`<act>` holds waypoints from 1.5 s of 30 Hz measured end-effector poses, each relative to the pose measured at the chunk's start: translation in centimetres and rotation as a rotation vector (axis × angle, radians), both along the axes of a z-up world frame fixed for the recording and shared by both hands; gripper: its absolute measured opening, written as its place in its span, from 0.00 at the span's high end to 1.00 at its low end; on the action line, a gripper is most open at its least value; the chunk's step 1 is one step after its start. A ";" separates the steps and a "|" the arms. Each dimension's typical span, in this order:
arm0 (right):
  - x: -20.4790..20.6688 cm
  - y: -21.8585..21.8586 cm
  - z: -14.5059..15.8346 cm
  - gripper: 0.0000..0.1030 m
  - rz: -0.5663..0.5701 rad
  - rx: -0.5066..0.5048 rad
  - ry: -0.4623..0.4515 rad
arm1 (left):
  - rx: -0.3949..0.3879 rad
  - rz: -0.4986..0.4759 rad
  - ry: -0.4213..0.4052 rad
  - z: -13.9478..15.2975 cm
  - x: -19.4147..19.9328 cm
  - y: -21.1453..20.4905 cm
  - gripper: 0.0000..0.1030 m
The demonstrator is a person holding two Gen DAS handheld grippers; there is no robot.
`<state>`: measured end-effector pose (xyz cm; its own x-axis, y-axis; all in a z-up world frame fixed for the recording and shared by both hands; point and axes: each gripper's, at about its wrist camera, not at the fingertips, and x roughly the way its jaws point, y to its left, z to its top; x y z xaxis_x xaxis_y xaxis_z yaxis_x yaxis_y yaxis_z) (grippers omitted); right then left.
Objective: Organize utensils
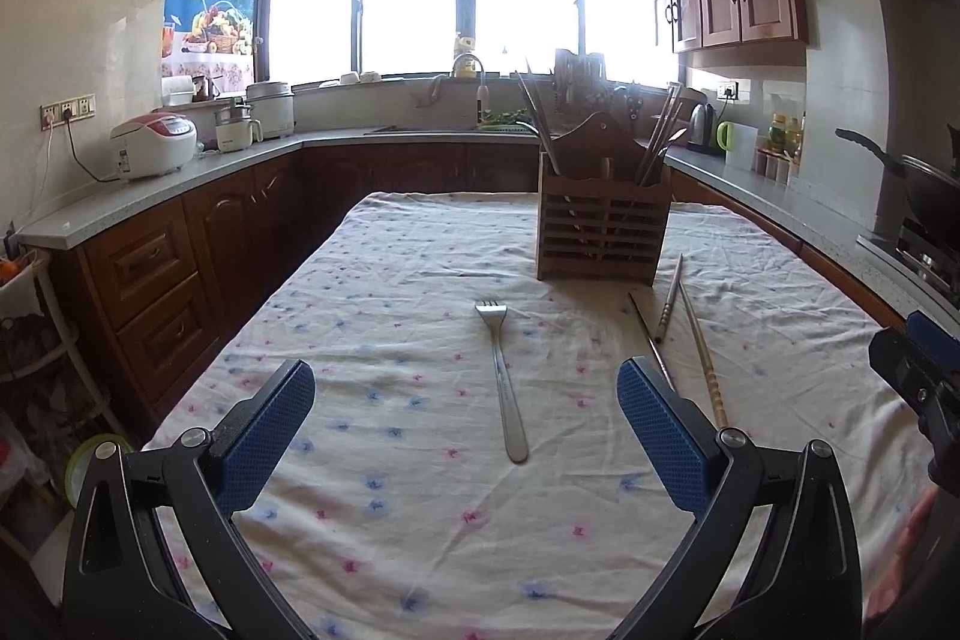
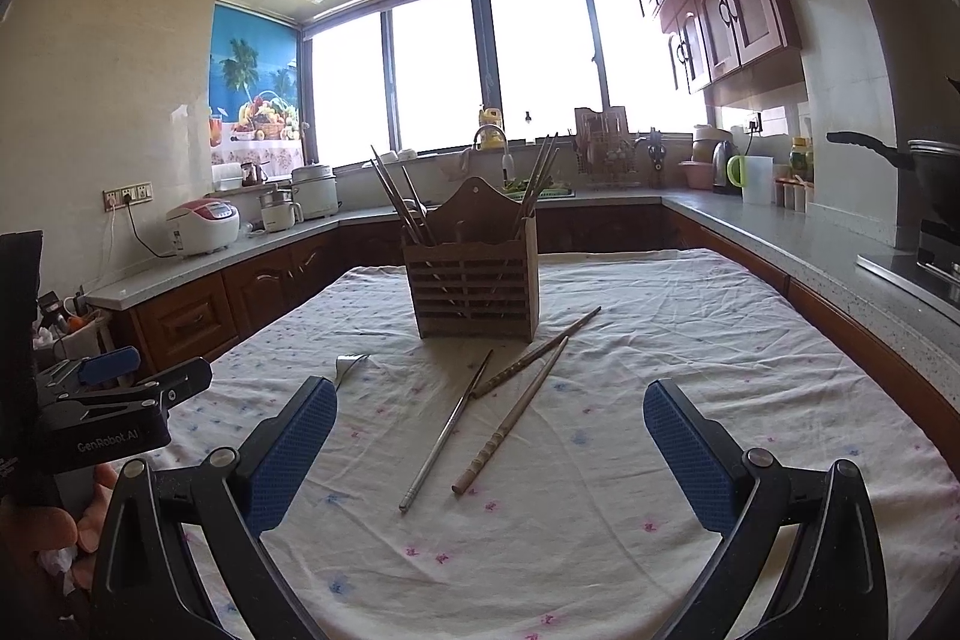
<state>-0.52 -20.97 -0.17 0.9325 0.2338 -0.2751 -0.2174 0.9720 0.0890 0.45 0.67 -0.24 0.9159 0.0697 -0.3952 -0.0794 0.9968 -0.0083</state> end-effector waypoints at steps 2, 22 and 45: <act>0.1 0.0 0.0 0.00 0.000 -0.001 0.001 | 0.004 0.001 0.000 0.1 0.0 -0.1 0.00; -0.4 0.2 0.5 0.00 0.016 0.003 -0.028 | 0.030 -0.009 -0.025 0.7 -0.5 -0.7 0.00; -0.6 0.4 1.1 0.00 0.029 0.010 -0.046 | 0.045 -0.027 -0.045 1.3 -0.9 -1.2 0.00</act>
